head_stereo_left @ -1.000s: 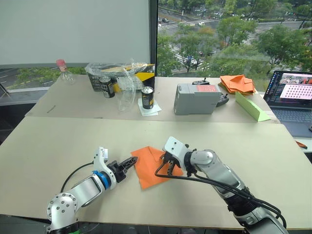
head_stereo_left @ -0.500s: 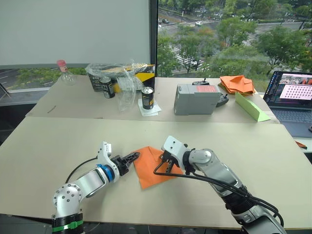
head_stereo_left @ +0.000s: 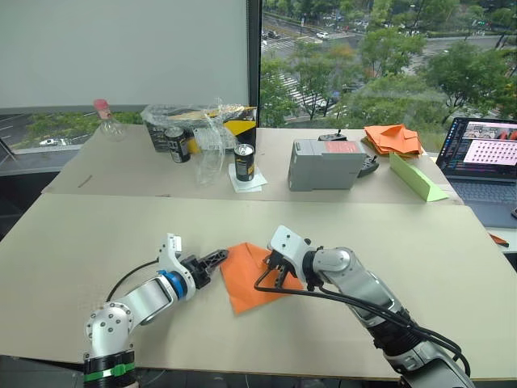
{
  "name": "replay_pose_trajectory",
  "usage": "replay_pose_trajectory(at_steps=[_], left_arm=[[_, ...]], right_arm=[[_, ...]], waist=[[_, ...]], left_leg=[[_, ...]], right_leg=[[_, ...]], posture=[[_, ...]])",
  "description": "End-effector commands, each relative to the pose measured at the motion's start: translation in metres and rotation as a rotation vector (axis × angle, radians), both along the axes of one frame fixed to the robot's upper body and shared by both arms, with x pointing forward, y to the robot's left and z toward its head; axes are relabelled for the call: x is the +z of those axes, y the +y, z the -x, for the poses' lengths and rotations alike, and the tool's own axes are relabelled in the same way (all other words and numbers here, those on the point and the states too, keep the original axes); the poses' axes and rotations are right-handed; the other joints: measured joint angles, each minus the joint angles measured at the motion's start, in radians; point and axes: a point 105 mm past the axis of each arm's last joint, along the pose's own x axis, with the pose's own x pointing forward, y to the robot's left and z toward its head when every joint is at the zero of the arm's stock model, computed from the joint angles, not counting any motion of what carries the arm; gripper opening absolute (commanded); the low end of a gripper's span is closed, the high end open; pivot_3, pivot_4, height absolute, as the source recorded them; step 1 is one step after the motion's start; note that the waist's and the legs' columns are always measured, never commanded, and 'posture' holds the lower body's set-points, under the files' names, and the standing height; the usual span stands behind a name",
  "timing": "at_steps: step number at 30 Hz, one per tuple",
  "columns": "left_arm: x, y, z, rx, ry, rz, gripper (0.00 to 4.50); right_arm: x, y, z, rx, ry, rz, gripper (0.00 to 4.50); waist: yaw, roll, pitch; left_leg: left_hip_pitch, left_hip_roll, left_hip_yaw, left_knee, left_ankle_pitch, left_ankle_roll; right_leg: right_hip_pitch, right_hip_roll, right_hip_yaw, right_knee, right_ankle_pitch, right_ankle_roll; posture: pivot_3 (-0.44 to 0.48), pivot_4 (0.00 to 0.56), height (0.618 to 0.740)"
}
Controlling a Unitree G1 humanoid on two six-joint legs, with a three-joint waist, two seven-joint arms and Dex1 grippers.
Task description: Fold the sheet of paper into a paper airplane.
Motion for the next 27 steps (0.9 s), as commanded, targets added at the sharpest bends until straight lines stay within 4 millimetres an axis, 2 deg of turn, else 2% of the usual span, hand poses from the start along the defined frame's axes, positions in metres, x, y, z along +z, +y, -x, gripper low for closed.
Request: replay_pose_trajectory(at_steps=[1, 14, 27], left_arm=[[0.002, 0.014, -0.010, 0.046, -0.010, -0.026, 2.50], [-0.002, 0.000, -0.018, -0.028, -0.013, -0.043, 2.50], [0.011, -0.016, -0.011, -0.095, -0.049, 0.015, 2.50]], right_arm=[[-0.016, -0.004, 0.004, -0.012, 0.054, 0.035, 0.00], [-0.016, -0.007, 0.004, -0.025, 0.053, 0.039, 0.00], [-0.016, -0.008, 0.005, -0.027, 0.058, 0.039, 0.00]], waist=[[0.000, 0.000, 0.000], [0.001, 0.000, 0.000], [0.002, -0.001, 0.000]], left_leg=[[0.000, 0.000, 0.000, 0.000, 0.000, 0.000], [0.000, 0.000, 0.000, -0.002, 0.000, -0.001], [0.000, 0.000, 0.000, -0.004, 0.000, -0.001]], right_leg=[[0.000, 0.000, 0.000, 0.000, 0.000, 0.000], [0.000, 0.000, 0.000, -0.002, 0.000, 0.000], [0.000, 0.000, 0.000, -0.004, 0.000, 0.000]], posture=[[0.000, 0.150, 0.740], [0.000, 0.150, 0.740], [0.000, 0.150, 0.740]])
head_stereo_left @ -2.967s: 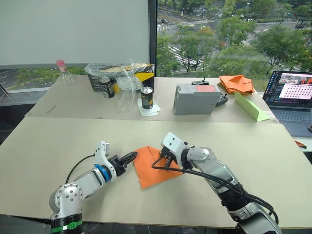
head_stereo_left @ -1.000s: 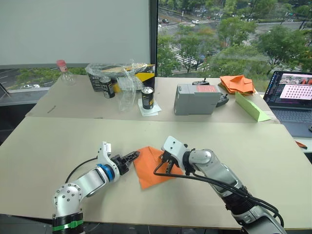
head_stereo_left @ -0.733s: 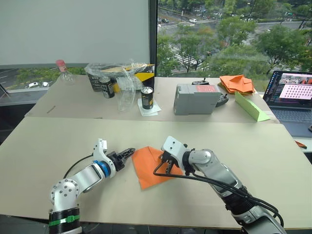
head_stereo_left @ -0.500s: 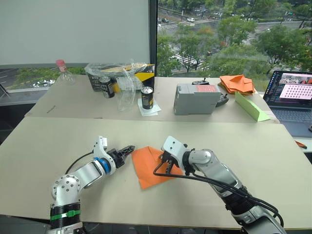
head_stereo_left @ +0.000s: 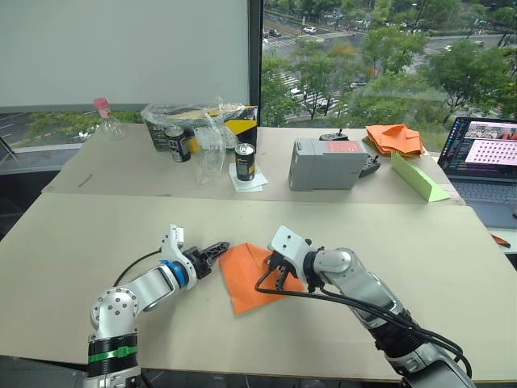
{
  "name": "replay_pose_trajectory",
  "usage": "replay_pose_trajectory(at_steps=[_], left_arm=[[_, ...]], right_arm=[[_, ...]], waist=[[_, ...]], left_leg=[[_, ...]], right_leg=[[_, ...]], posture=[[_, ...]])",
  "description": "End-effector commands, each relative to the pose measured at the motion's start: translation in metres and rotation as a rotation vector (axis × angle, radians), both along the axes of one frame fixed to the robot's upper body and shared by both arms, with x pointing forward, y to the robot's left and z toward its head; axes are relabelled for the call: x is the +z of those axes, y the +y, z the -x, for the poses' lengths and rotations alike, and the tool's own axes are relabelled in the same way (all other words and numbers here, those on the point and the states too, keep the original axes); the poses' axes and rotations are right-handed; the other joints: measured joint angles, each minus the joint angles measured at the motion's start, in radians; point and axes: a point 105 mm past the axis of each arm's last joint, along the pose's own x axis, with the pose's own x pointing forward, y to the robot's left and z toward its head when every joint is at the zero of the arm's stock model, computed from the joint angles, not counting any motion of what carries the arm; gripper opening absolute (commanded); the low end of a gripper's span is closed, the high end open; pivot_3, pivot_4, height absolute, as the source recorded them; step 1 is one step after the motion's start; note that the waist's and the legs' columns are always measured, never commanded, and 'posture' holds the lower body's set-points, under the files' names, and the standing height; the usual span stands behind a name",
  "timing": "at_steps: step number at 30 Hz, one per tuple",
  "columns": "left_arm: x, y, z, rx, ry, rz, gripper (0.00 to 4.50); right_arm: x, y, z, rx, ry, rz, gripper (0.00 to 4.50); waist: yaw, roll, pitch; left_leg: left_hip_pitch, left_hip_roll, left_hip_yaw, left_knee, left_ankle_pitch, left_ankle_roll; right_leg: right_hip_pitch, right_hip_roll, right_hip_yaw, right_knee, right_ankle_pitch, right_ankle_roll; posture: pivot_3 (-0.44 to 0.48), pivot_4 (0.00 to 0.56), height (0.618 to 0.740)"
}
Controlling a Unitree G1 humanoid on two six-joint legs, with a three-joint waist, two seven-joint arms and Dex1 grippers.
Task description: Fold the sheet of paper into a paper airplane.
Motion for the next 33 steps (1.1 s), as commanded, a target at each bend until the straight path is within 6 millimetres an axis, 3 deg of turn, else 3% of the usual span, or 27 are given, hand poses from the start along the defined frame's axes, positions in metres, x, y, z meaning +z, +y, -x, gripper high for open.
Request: replay_pose_trajectory(at_steps=[1, 10, 14, 17, 21, 24, 28, 33], left_arm=[[0.008, -0.007, 0.004, -0.035, -0.023, 0.013, 2.50], [0.010, 0.003, 0.002, 0.012, -0.025, 0.003, 2.50], [0.019, 0.010, 0.004, 0.044, -0.046, 0.038, 2.50], [0.022, 0.014, 0.012, 0.047, -0.050, 0.049, 2.50], [0.021, 0.015, 0.027, 0.032, -0.035, 0.056, 2.50], [0.022, 0.014, 0.036, 0.015, -0.024, 0.059, 2.50], [0.020, 0.015, 0.048, 0.004, 0.004, 0.047, 2.50], [0.019, 0.015, 0.050, 0.012, 0.021, 0.054, 2.50]], right_arm=[[-0.017, -0.006, 0.004, -0.024, 0.064, 0.040, 0.00], [-0.015, -0.004, 0.003, -0.022, 0.058, 0.031, 0.00], [0.000, -0.001, 0.000, -0.029, 0.047, -0.046, 0.00], [0.020, 0.001, 0.000, -0.012, 0.040, -0.133, 0.00], [0.030, -0.001, -0.001, -0.003, 0.027, -0.147, 0.00], [0.031, -0.004, -0.001, 0.002, 0.016, -0.136, 0.00], [0.031, -0.010, 0.001, 0.035, -0.015, -0.079, 0.00], [0.018, -0.015, 0.009, 0.066, 0.020, -0.028, 0.00]], waist=[[0.000, 0.000, 0.000], [-0.001, -0.001, 0.001], [-0.003, -0.003, 0.002], [-0.002, -0.004, 0.004], [-0.004, -0.004, 0.004], [-0.002, -0.005, 0.004], [0.000, -0.004, 0.004], [0.001, -0.004, 0.004]], left_leg=[[0.000, 0.000, 0.000, 0.000, 0.000, 0.000], [0.000, 0.000, 0.000, 0.000, 0.000, 0.000], [0.000, 0.000, 0.000, -0.001, 0.000, 0.000], [-0.002, 0.000, 0.000, -0.001, 0.000, 0.000], [-0.011, 0.000, 0.000, 0.000, 0.001, -0.001], [-0.016, 0.000, 0.000, 0.000, 0.006, -0.011], [-0.019, 0.000, 0.000, 0.000, 0.006, -0.010], [-0.019, -0.001, 0.000, 0.000, 0.006, -0.009]], right_leg=[[0.000, 0.000, 0.000, 0.000, 0.000, 0.000], [0.000, 0.000, 0.000, 0.000, 0.000, 0.000], [-0.001, 0.000, 0.000, 0.000, 0.000, 0.000], [-0.003, 0.000, 0.000, 0.000, 0.000, 0.000], [-0.012, 0.000, 0.001, 0.001, 0.000, 0.000], [-0.019, -0.001, 0.002, 0.004, 0.000, -0.001], [-0.022, -0.001, 0.002, 0.005, 0.000, -0.001], [-0.022, -0.001, 0.002, 0.006, 0.000, -0.001]], posture=[[0.000, 0.150, 0.740], [0.000, 0.150, 0.740], [0.000, 0.150, 0.740], [0.000, 0.150, 0.740], [0.000, 0.150, 0.740], [0.000, 0.150, 0.740], [0.000, 0.150, 0.740], [0.000, 0.150, 0.740]])
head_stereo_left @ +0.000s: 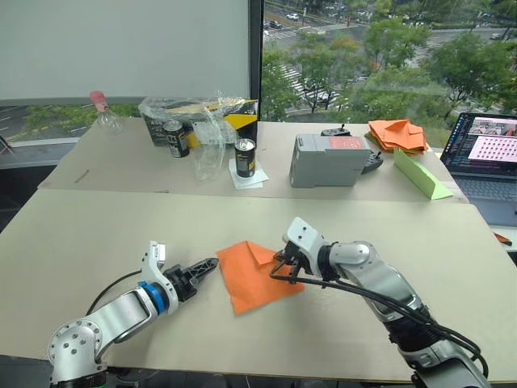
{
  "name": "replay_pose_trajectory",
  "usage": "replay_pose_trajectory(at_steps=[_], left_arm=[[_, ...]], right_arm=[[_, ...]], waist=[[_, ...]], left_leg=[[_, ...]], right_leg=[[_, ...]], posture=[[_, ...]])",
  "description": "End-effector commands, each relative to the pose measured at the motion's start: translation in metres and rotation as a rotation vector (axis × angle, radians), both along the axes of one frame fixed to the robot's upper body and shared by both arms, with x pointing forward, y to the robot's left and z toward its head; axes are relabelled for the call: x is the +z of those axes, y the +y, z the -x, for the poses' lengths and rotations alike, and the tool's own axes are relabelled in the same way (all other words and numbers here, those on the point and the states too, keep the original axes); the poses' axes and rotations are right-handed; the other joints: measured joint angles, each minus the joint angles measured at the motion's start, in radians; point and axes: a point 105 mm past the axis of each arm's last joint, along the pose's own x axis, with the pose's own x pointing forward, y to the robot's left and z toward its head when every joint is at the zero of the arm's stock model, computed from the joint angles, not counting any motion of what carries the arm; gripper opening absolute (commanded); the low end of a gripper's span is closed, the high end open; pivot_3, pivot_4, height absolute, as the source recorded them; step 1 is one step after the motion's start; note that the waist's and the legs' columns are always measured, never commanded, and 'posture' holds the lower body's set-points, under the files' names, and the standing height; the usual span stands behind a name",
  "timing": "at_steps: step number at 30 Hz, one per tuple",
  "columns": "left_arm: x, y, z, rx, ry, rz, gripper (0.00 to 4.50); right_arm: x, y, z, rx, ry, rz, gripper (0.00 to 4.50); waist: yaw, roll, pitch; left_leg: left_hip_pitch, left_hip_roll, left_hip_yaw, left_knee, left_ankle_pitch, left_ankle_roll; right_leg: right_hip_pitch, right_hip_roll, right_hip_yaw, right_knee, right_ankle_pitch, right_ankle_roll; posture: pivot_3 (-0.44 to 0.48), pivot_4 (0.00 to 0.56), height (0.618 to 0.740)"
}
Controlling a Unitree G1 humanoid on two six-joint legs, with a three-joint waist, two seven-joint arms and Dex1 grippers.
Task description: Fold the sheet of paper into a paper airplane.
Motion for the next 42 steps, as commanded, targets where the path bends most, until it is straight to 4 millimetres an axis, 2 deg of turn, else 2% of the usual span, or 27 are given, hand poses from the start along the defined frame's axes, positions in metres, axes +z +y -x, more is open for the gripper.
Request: replay_pose_trajectory(at_steps=[1, 6, 17, 25, 29, 31, 33, 35, 37, 39, 42], left_arm=[[0.012, -0.005, 0.001, -0.012, -0.035, 0.021, 2.50], [0.011, -0.010, 0.000, -0.013, -0.028, 0.026, 2.50], [0.012, -0.009, -0.004, -0.002, -0.031, 0.026, 2.50], [0.014, -0.008, -0.006, 0.007, -0.037, 0.022, 2.50], [0.014, -0.007, -0.007, 0.010, -0.037, 0.021, 2.50], [0.013, -0.006, -0.007, 0.011, -0.037, 0.018, 2.50], [0.013, -0.006, -0.007, 0.011, -0.036, 0.017, 2.50], [0.013, -0.006, -0.007, 0.010, -0.035, 0.017, 2.50], [0.012, -0.005, -0.007, 0.012, -0.034, 0.015, 2.50], [0.012, -0.005, -0.006, 0.013, -0.035, 0.015, 2.50], [0.012, -0.005, -0.006, 0.013, -0.036, 0.013, 2.50]], right_arm=[[0.000, 0.006, 0.013, 0.079, -0.015, 0.017, 0.00], [-0.019, 0.000, 0.016, 0.060, 0.022, 0.047, 0.00], [-0.029, -0.006, -0.005, -0.065, -0.003, 0.066, 0.00], [-0.036, -0.005, -0.003, -0.081, 0.006, 0.091, 0.00], [-0.026, -0.001, 0.010, -0.002, 0.043, 0.035, 0.00], [-0.015, 0.003, 0.022, 0.075, 0.080, -0.030, 0.00], [-0.008, 0.004, 0.028, 0.109, 0.099, -0.064, 0.00], [0.007, 0.006, 0.031, 0.130, 0.129, -0.144, 0.00], [0.027, 0.009, 0.029, 0.132, 0.163, -0.258, 0.00], [0.050, 0.008, 0.011, 0.065, 0.158, -0.379, 0.00], [0.064, 0.005, -0.009, -0.022, 0.145, -0.467, 0.00]], waist=[[0.000, 0.000, 0.000], [-0.001, 0.000, 0.000], [-0.002, 0.000, 0.000], [-0.001, 0.000, 0.000], [0.000, 0.000, 0.000], [0.004, 0.000, 0.000], [0.008, 0.000, 0.000], [0.007, 0.000, 0.000], [0.006, 0.000, 0.000], [-0.001, 0.000, 0.001], [-0.002, 0.000, 0.002]], left_leg=[[0.000, 0.000, 0.000, 0.000, 0.000, 0.000], [0.001, 0.000, 0.000, 0.000, 0.000, 0.000], [0.008, 0.000, 0.000, 0.000, 0.000, 0.001], [0.009, 0.000, 0.000, 0.000, 0.000, 0.001], [0.008, 0.000, 0.000, 0.000, 0.000, 0.001], [0.008, 0.000, 0.000, 0.000, 0.000, 0.001], [0.007, 0.000, 0.000, 0.000, 0.000, 0.001], [0.006, 0.000, 0.000, 0.000, 0.000, 0.001], [0.006, 0.001, 0.000, 0.000, -0.001, 0.001], [0.005, 0.001, 0.000, 0.000, 0.000, 0.001], [0.005, 0.001, 0.000, 0.000, 0.000, 0.001]], right_leg=[[0.000, 0.000, 0.000, 0.000, 0.000, 0.000], [0.001, 0.000, 0.000, 0.000, 0.000, 0.000], [0.008, 0.001, 0.000, 0.000, 0.000, -0.001], [0.009, 0.001, 0.000, 0.000, 0.000, -0.001], [0.009, 0.001, 0.000, 0.000, 0.000, -0.001], [0.008, 0.001, 0.000, 0.000, 0.000, -0.001], [0.008, 0.001, -0.001, -0.001, 0.000, -0.001], [0.007, 0.001, -0.001, -0.001, 0.000, -0.001], [0.007, 0.001, 0.000, -0.001, 0.000, -0.001], [0.006, 0.001, 0.000, 0.000, 0.000, -0.001], [0.006, 0.001, 0.000, 0.001, 0.001, -0.001]], posture=[[0.000, 0.150, 0.740], [0.000, 0.150, 0.740], [0.000, 0.150, 0.740], [0.000, 0.150, 0.740], [0.000, 0.150, 0.740], [0.000, 0.150, 0.740], [0.000, 0.150, 0.740], [0.000, 0.150, 0.740], [0.000, 0.150, 0.740], [0.000, 0.150, 0.740], [0.000, 0.150, 0.740]])
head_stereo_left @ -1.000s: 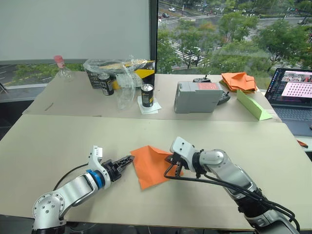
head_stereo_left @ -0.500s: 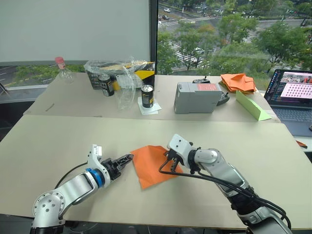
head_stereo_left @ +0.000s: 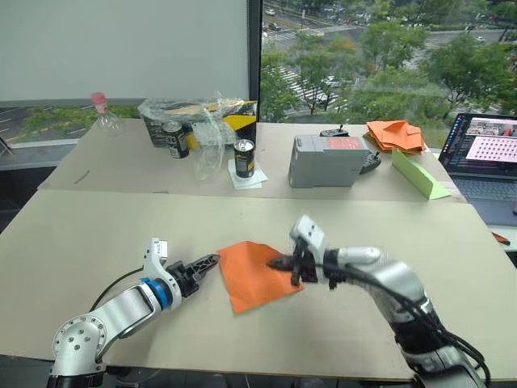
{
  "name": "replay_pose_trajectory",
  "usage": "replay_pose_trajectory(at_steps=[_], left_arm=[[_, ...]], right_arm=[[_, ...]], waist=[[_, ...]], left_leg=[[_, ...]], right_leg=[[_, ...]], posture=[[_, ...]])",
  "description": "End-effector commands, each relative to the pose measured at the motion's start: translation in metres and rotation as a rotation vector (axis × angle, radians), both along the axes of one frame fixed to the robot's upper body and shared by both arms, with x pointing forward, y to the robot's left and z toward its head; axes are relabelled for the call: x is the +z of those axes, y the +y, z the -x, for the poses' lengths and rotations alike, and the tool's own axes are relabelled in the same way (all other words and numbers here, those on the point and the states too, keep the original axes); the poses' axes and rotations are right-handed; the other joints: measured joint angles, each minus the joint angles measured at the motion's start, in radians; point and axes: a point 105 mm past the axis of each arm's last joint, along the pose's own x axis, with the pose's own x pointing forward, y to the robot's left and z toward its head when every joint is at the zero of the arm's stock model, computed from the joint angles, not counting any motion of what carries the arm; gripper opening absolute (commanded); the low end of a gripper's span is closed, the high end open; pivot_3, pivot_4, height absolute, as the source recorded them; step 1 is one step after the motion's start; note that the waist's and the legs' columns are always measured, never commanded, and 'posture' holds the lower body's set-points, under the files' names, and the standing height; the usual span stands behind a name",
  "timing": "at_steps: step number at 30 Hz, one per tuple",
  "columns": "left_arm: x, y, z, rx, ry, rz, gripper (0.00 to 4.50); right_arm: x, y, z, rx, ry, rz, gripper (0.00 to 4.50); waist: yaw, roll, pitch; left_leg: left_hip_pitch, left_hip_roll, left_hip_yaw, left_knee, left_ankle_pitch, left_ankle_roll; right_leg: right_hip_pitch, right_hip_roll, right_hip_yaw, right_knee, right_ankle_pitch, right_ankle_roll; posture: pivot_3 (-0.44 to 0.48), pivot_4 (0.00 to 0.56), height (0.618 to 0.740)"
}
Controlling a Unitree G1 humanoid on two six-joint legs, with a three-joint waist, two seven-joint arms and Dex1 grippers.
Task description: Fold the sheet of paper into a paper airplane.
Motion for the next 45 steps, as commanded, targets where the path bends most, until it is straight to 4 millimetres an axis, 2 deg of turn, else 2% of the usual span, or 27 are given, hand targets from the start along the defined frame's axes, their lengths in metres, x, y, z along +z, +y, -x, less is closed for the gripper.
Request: replay_pose_trajectory(at_steps=[1, 3, 7, 11, 17, 26, 33, 38, 44, 45], left_arm=[[0.009, 0.000, 0.001, -0.006, -0.034, 0.009, 2.50], [0.008, 0.000, 0.001, -0.006, -0.033, 0.006, 2.50], [0.007, 0.001, 0.002, -0.006, -0.030, 0.001, 2.50], [0.007, 0.002, 0.003, -0.005, -0.027, -0.004, 2.50], [0.005, 0.003, 0.006, -0.006, -0.018, -0.008, 2.50], [-0.010, -0.001, 0.016, -0.035, 0.039, -0.015, 2.50], [-0.019, 0.014, 0.001, 0.054, 0.089, -0.013, 2.50], [-0.021, 0.019, -0.002, 0.037, 0.095, -0.074, 2.50], [-0.017, 0.022, -0.004, 0.008, 0.070, -0.119, 4.25], [-0.017, 0.023, -0.005, 0.007, 0.067, -0.129, 4.25]], right_arm=[[0.016, -0.009, -0.018, -0.094, -0.002, -0.084, 0.00], [0.016, -0.010, -0.024, -0.118, 0.000, -0.086, 0.00], [-0.005, -0.007, -0.025, -0.117, -0.010, 0.018, 0.00], [-0.030, 0.001, -0.013, -0.064, -0.004, 0.086, 0.00], [-0.045, 0.006, -0.003, -0.026, 0.000, 0.129, 0.00], [-0.048, 0.005, -0.005, -0.039, -0.019, 0.147, 0.00], [-0.048, 0.004, -0.004, -0.044, -0.020, 0.150, 0.00], [-0.049, 0.003, -0.002, -0.052, -0.018, 0.152, 0.00], [-0.050, 0.003, 0.001, -0.056, -0.014, 0.152, 0.00], [-0.051, 0.003, 0.001, -0.058, -0.013, 0.152, 0.00]], waist=[[0.002, 0.000, 0.000], [0.005, 0.000, 0.000], [0.000, 0.000, 0.000], [-0.005, 0.000, 0.000], [-0.007, 0.000, 0.000], [-0.006, 0.000, 0.000], [-0.004, 0.000, 0.000], [-0.005, 0.000, 0.000], [-0.007, 0.000, 0.000], [-0.008, 0.000, 0.000]], left_leg=[[0.000, 0.000, 0.000, 0.000, 0.000, 0.000], [-0.001, 0.000, -0.001, 0.000, 0.000, 0.000], [-0.004, -0.001, 0.000, 0.000, 0.001, -0.001], [-0.005, 0.000, 0.000, 0.000, 0.001, -0.001], [-0.005, 0.000, 0.002, 0.000, 0.001, -0.001], [-0.005, 0.000, 0.001, 0.000, 0.001, -0.001], [-0.004, 0.000, 0.001, 0.001, 0.001, -0.001], [0.000, 0.000, 0.001, 0.001, 0.001, -0.001], [0.002, 0.001, 0.001, 0.001, 0.001, -0.001], [0.002, 0.001, 0.001, 0.000, 0.001, -0.001]], right_leg=[[0.000, 0.000, 0.000, 0.000, 0.000, 0.000], [0.000, 0.000, -0.001, 0.000, 0.000, 0.000], [-0.004, -0.001, 0.000, 0.000, 0.000, 0.000], [-0.006, 0.000, 0.000, 0.001, 0.000, 0.000], [-0.008, 0.000, 0.001, 0.002, 0.000, 0.000], [-0.007, 0.000, 0.001, 0.002, 0.000, 0.000], [-0.006, 0.000, 0.001, 0.002, 0.000, 0.000], [-0.001, 0.000, 0.001, 0.003, 0.000, 0.000], [0.000, 0.000, 0.001, 0.003, 0.000, 0.000], [0.000, 0.001, 0.001, 0.003, 0.000, 0.000]], posture=[[0.000, 0.150, 0.740], [0.000, 0.150, 0.740], [0.000, 0.150, 0.740], [0.000, 0.150, 0.740], [0.000, 0.150, 0.740], [0.000, 0.150, 0.740], [0.000, 0.150, 0.740], [0.000, 0.150, 0.740], [0.000, 0.150, 0.740], [0.000, 0.150, 0.740]])
